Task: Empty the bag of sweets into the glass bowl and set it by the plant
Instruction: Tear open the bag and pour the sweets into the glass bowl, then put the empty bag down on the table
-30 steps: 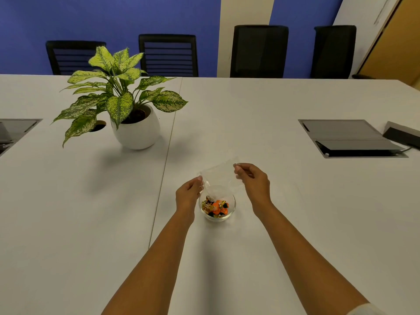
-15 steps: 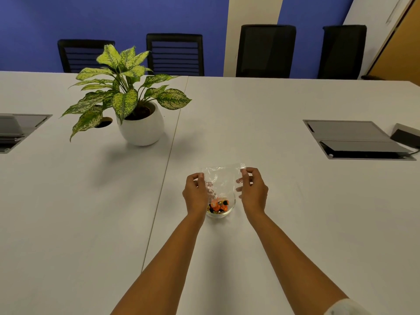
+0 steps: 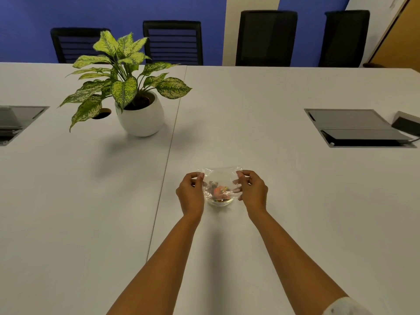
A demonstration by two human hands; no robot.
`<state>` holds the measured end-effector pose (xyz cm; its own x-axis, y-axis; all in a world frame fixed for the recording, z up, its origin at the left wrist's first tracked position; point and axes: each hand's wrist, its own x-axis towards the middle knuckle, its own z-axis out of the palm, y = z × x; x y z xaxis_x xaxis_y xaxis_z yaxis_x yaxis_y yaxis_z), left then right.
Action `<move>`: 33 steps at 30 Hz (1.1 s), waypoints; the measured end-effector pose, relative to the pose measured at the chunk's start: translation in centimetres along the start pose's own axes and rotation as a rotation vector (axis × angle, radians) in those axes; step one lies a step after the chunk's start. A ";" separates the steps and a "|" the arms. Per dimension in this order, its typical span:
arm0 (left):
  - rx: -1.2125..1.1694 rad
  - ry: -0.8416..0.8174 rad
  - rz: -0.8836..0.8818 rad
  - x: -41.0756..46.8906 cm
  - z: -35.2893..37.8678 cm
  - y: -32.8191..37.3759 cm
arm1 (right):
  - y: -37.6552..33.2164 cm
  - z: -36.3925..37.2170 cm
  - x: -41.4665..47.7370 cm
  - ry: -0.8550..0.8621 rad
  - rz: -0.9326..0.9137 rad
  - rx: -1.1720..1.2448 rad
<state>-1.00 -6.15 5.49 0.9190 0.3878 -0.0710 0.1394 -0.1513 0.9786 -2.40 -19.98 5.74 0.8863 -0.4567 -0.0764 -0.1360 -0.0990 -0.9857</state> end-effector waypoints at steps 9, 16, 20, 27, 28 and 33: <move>-0.004 -0.018 -0.049 1.6 -4.2 -1.2 | 2.6 -1.1 -2.0 -0.323 0.244 0.021; 0.048 -0.063 -0.048 2.5 -6.1 -2.4 | 4.4 0.7 -4.9 -0.777 0.246 -0.275; 0.074 -0.114 -0.066 2.5 -6.4 -3.2 | 5.1 3.3 -6.7 -0.929 0.240 -0.367; 0.114 -0.151 -0.080 2.0 -6.7 -4.5 | 6.6 7.3 -9.1 -1.115 0.154 -0.524; 0.118 -0.154 -0.082 2.0 -6.8 -4.6 | 6.7 7.7 -9.4 -1.128 0.145 -0.539; 0.135 -0.159 -0.082 2.0 -7.2 -5.1 | 7.4 9.0 -10.2 -1.119 0.103 -0.604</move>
<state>-2.48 1.91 1.78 0.9477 0.2569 -0.1895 0.2544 -0.2493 0.9344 -8.46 -8.06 -2.10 0.7074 0.4756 -0.5229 -0.1441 -0.6271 -0.7654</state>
